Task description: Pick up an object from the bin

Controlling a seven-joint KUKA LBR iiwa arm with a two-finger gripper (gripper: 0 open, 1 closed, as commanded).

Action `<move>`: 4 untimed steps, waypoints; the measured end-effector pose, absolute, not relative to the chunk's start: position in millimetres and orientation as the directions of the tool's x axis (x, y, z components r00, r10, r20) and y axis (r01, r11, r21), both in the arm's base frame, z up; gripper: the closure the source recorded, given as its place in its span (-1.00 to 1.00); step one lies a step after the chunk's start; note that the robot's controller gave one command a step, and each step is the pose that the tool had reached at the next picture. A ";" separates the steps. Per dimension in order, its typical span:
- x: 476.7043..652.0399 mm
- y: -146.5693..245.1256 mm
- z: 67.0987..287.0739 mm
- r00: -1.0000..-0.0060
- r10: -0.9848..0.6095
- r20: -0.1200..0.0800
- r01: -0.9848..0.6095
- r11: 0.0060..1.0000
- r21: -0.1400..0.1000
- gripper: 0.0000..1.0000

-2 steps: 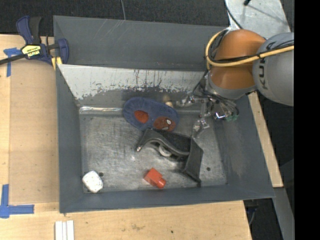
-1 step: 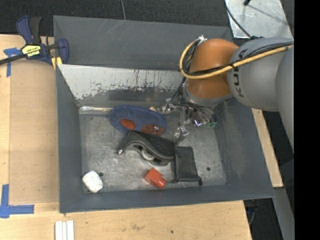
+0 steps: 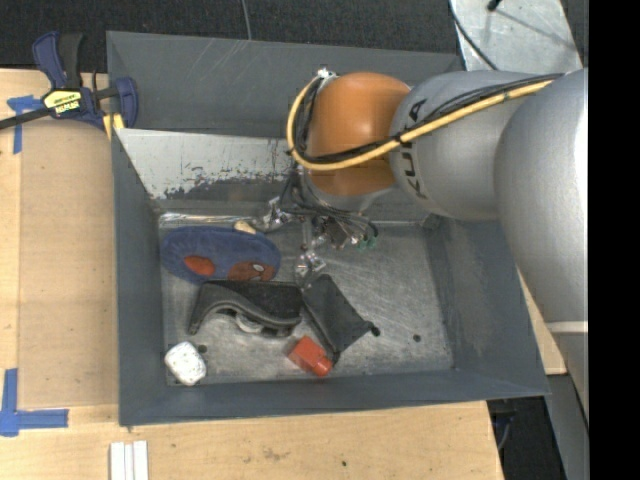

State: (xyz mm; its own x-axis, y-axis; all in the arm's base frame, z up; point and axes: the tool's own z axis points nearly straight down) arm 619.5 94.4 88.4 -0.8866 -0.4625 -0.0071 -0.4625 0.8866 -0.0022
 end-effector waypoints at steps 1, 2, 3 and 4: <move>619.4 92.5 88.2 -0.888 -0.459 -0.006 -0.459 0.888 -0.002 1.00; 620.8 98.9 148.7 -0.884 -0.467 -0.010 -0.467 0.884 -0.003 1.00; 619.4 98.7 144.6 -0.884 -0.467 -0.004 -0.467 0.884 -0.001 -1.00; 621.4 149.9 73.6 -0.905 -0.426 -0.018 -0.426 0.905 -0.004 -1.00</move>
Offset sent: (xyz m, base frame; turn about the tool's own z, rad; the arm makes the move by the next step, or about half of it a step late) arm 0.0000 0.0000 0.0000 0.0000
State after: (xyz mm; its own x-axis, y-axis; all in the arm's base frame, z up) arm 621.4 149.9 73.6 -0.9046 -0.4258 -0.0175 -0.4258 0.9048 -0.0044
